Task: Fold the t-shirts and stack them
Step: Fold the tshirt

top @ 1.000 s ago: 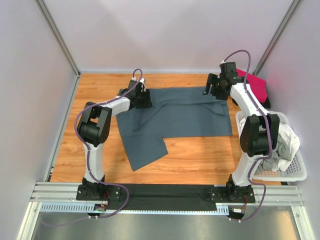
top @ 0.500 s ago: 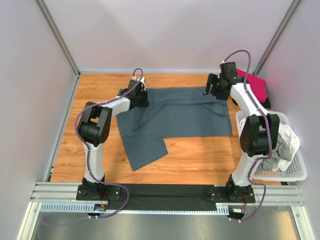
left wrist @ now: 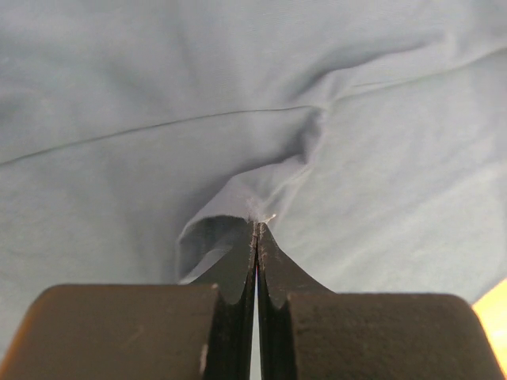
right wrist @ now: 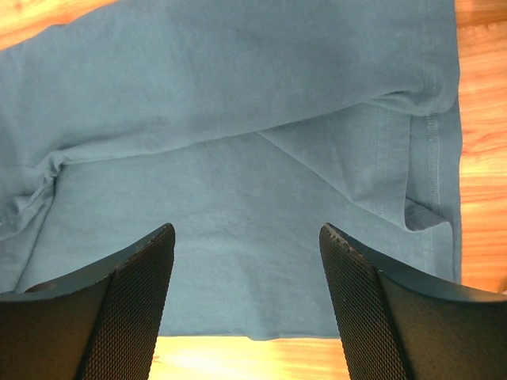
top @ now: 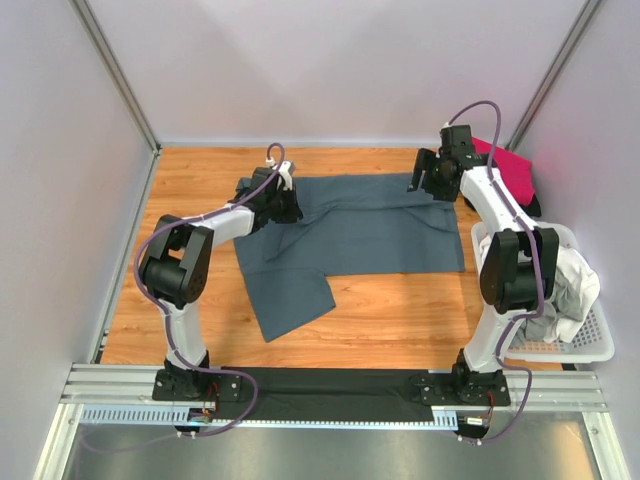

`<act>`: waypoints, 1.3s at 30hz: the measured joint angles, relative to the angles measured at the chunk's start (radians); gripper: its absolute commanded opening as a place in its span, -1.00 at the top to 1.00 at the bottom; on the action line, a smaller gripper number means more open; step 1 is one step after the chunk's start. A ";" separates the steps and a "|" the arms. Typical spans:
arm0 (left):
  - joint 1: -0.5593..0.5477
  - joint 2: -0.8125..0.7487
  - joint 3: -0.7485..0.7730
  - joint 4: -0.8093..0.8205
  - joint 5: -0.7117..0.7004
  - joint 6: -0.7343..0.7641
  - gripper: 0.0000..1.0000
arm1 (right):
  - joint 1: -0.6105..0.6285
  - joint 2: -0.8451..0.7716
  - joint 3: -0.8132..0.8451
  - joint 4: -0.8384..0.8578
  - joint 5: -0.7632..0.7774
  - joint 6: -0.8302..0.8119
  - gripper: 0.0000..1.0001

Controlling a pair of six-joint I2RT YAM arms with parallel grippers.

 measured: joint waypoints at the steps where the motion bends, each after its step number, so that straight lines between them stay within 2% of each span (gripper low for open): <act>1: -0.005 -0.003 -0.001 0.005 0.006 0.001 1.00 | 0.000 0.000 -0.002 -0.002 0.002 0.000 -0.50; 10: -0.060 -0.013 -0.006 0.018 0.027 0.005 1.00 | 0.000 0.010 -0.012 -0.027 0.041 0.001 -0.52; 21: -0.150 -0.157 -0.109 -0.018 0.023 0.030 1.00 | -0.001 0.056 -0.018 -0.096 0.127 0.023 -0.51; 29: -0.213 -0.171 -0.120 -0.049 0.016 0.051 1.00 | -0.003 0.059 -0.018 -0.104 0.159 0.047 -0.52; 31: -0.222 -0.171 -0.120 -0.057 0.011 0.055 0.79 | -0.004 0.064 -0.018 -0.105 0.169 0.053 -0.52; 32: -0.225 -0.171 -0.120 -0.061 0.008 0.058 0.61 | -0.005 0.069 -0.018 -0.106 0.172 0.056 -0.52; 33: -0.229 -0.171 -0.120 -0.066 0.005 0.060 0.29 | -0.008 0.075 -0.018 -0.107 0.173 0.060 -0.52; 34: -0.232 -0.171 -0.120 -0.072 -0.003 0.066 0.14 | -0.010 0.083 -0.018 -0.108 0.174 0.064 -0.52; 35: -0.235 -0.171 -0.120 -0.079 -0.012 0.064 -0.09 | -0.013 0.089 -0.018 -0.108 0.175 0.068 -0.52; 36: -0.237 -0.171 -0.120 -0.088 -0.028 0.061 -0.83 | -0.016 0.097 -0.018 -0.108 0.175 0.071 -0.52; 39: -0.240 -0.171 -0.115 -0.133 -0.090 0.049 -0.91 | -0.023 0.108 -0.018 -0.109 0.174 0.079 -0.52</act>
